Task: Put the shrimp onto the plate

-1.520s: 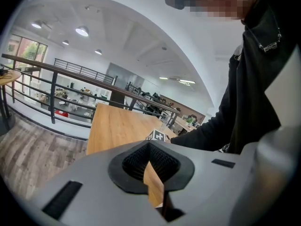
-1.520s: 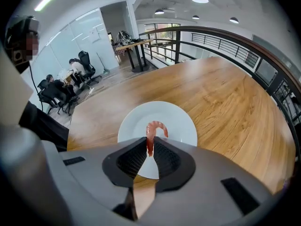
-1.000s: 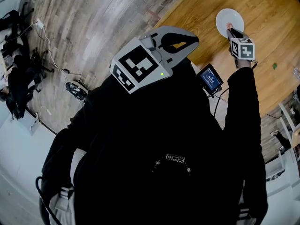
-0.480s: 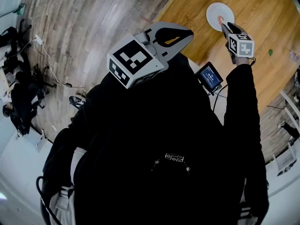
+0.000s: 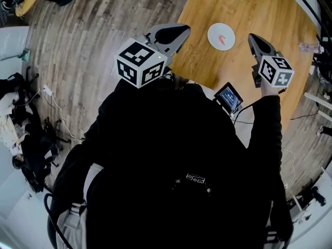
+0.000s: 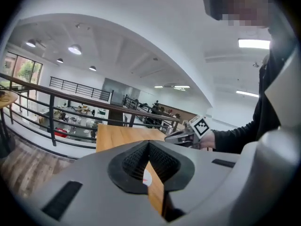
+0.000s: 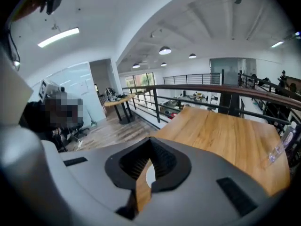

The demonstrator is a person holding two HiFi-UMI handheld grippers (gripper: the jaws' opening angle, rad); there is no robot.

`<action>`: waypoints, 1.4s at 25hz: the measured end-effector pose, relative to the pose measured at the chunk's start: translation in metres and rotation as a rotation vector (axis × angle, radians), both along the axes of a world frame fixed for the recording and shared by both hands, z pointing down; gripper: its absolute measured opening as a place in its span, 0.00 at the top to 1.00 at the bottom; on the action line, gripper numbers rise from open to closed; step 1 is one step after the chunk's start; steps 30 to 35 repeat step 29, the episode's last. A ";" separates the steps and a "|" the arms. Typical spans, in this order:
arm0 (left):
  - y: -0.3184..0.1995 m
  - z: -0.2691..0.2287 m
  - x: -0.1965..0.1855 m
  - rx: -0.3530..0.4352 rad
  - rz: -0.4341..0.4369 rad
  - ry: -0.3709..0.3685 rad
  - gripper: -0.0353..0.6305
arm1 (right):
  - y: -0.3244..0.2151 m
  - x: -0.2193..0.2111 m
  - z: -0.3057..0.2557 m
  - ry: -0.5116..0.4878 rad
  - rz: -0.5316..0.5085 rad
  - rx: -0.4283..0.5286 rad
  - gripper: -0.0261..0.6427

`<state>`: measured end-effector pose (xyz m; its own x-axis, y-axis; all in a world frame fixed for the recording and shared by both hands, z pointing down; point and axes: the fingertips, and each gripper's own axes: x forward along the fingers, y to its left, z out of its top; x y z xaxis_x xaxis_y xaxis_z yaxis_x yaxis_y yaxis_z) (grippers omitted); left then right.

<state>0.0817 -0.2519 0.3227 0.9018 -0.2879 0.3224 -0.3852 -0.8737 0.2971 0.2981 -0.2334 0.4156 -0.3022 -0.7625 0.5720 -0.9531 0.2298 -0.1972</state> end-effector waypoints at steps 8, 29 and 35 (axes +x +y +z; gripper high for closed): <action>0.010 -0.068 0.049 0.075 0.166 0.162 0.95 | 0.053 -0.045 -0.181 -0.084 -0.025 0.365 0.94; 0.037 -0.053 0.084 0.158 0.435 0.206 0.95 | 0.048 -0.086 -0.141 -0.038 0.054 0.385 0.94; 0.037 -0.053 0.084 0.158 0.435 0.206 0.95 | 0.048 -0.086 -0.141 -0.038 0.054 0.385 0.94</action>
